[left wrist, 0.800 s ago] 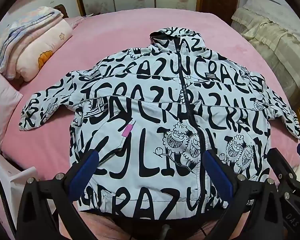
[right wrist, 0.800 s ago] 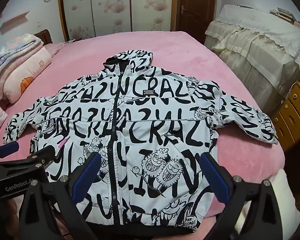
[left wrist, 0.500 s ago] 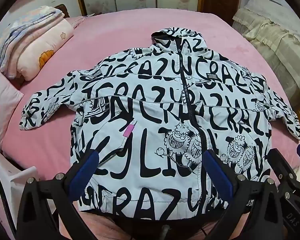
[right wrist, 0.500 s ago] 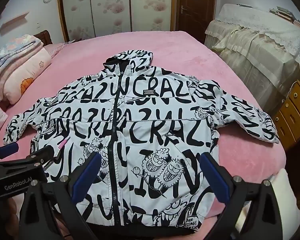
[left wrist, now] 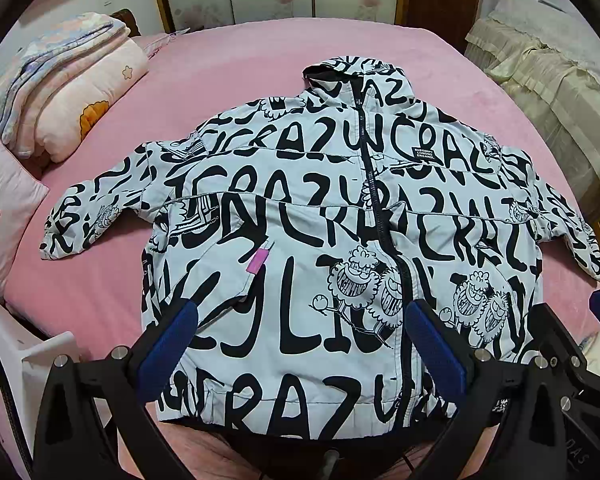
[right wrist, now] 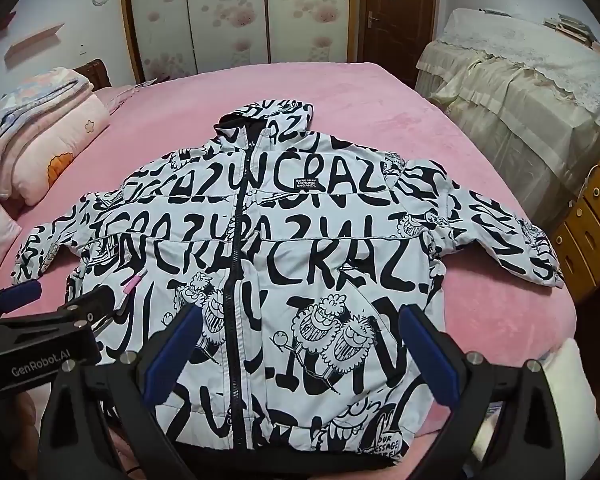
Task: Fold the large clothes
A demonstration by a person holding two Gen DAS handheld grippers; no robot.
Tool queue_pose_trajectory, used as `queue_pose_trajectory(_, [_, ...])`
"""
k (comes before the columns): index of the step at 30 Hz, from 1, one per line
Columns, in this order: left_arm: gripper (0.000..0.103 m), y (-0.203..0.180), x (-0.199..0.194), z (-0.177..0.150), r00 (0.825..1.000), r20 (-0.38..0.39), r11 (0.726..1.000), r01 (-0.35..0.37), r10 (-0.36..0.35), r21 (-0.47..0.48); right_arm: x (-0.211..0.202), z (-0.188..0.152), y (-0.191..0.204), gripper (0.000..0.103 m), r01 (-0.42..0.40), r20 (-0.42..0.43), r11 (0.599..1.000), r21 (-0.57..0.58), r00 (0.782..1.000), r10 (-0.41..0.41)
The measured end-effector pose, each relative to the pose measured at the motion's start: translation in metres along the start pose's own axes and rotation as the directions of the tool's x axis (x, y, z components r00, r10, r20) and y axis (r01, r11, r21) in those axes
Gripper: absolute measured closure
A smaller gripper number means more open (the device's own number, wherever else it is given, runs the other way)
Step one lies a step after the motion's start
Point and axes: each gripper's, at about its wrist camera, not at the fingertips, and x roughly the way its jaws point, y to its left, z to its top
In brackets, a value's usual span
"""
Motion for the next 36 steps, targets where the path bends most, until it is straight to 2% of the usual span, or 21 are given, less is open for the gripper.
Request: queue_pose_trajectory(36, [0.0,0.0007,-0.0041,-0.0045,1.0,-0.001,1.0,-0.005,0.005,-0.002,-0.0011,-0.0009,0.003,0.004,-0.015,-0.005,1.0,-0.001,1.0,0.015])
